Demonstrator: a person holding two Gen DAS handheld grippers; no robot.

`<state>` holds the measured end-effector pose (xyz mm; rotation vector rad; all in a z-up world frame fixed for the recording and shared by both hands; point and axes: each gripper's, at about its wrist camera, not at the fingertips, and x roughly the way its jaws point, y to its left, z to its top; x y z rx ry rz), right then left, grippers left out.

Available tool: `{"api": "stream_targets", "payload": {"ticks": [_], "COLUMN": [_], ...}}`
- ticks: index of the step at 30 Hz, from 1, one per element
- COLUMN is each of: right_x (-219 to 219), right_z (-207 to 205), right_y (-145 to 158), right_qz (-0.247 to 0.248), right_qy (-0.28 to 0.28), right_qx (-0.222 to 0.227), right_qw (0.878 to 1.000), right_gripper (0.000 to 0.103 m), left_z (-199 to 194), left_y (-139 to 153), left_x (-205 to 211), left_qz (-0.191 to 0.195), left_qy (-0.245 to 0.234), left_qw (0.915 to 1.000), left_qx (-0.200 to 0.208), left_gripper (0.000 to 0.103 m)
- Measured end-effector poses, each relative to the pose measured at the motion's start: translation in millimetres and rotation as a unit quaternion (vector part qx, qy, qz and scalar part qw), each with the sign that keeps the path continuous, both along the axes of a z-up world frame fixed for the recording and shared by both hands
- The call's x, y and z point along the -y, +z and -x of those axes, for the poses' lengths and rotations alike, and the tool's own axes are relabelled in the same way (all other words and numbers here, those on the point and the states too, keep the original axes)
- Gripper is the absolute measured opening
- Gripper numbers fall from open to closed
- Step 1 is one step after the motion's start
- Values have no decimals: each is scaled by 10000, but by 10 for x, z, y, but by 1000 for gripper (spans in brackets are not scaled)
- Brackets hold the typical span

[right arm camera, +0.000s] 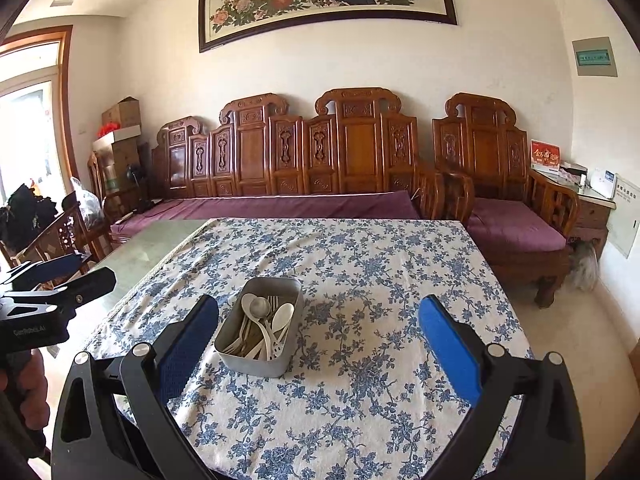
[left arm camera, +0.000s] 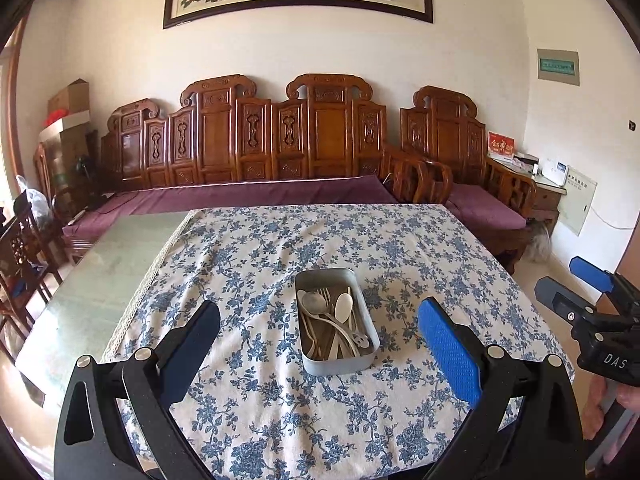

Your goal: Organize utensils

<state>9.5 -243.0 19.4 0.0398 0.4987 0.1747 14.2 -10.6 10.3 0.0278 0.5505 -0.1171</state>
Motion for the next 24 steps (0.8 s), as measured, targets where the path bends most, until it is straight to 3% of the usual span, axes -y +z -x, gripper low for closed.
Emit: {"api": "stream_targets", "payload": {"ticks": [24], "right_x": [-32], "right_z": [-11], "right_y": [-54], "right_qz": [29], "right_qy": [19], "right_qx": [-27], "right_qw": [10000], "right_gripper": [101], "left_z": [15], "left_y": [8], "left_x": [-5], "left_qz": [-8], "left_qy": [13], "left_qw": [10000], "left_qx": [34], "left_gripper": [96]}}
